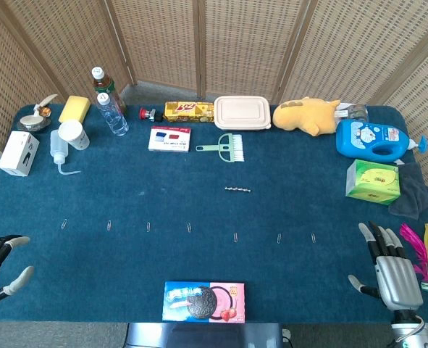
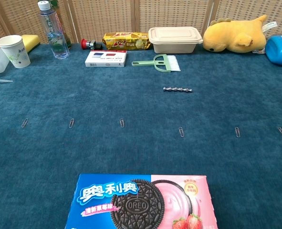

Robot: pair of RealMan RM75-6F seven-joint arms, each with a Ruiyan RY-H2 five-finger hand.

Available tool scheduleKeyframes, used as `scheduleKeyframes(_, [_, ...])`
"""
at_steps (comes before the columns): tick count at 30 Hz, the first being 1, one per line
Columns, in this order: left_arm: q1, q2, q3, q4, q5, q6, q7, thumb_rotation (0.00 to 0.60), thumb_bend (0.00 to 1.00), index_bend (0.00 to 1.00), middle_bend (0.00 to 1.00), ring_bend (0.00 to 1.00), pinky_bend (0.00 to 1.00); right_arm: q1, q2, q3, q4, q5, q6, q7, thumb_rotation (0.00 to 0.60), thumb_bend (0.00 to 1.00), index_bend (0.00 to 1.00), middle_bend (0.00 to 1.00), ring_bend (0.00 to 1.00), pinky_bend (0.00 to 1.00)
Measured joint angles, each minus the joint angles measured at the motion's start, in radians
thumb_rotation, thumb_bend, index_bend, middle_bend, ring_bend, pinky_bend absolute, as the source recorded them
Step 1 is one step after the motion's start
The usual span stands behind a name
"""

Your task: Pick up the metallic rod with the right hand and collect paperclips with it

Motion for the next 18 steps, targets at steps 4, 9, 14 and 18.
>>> scheduleKeyframes(4, [0.001, -0.001, 0.001, 0.002, 0.002, 0.001, 0.0, 0.0, 0.24, 0.22, 0.21, 0.17, 0.04, 0.0, -0.004, 0.001, 0.004, -0.003, 0.0, 0.004, 0.6, 0.21, 0.0, 0.0, 0.0, 0.0])
scheduleKeyframes(9, [0.006, -0.001, 0.002, 0.004, 0.008, 0.011, -0.003, 0.0, 0.24, 0.21, 0.21, 0.17, 0.04, 0.003, -0.003, 0.001, 0.005, -0.013, -0.005, 0.019, 0.6, 0.21, 0.0, 0.0, 0.0, 0.0])
scheduleKeyframes(14, [0.015, -0.002, 0.0, 0.011, 0.012, 0.026, -0.015, 0.0, 0.24, 0.21, 0.21, 0.17, 0.04, 0.008, -0.005, 0.006, 0.008, -0.019, -0.006, 0.038, 0.6, 0.21, 0.0, 0.0, 0.0, 0.0])
scheduleKeyframes(18, [0.005, 0.0, -0.007, 0.01, 0.015, 0.02, -0.014, 0.0, 0.24, 0.21, 0.21, 0.17, 0.04, 0.013, -0.005, 0.011, 0.003, -0.027, -0.006, 0.07, 0.6, 0.21, 0.0, 0.0, 0.0, 0.0])
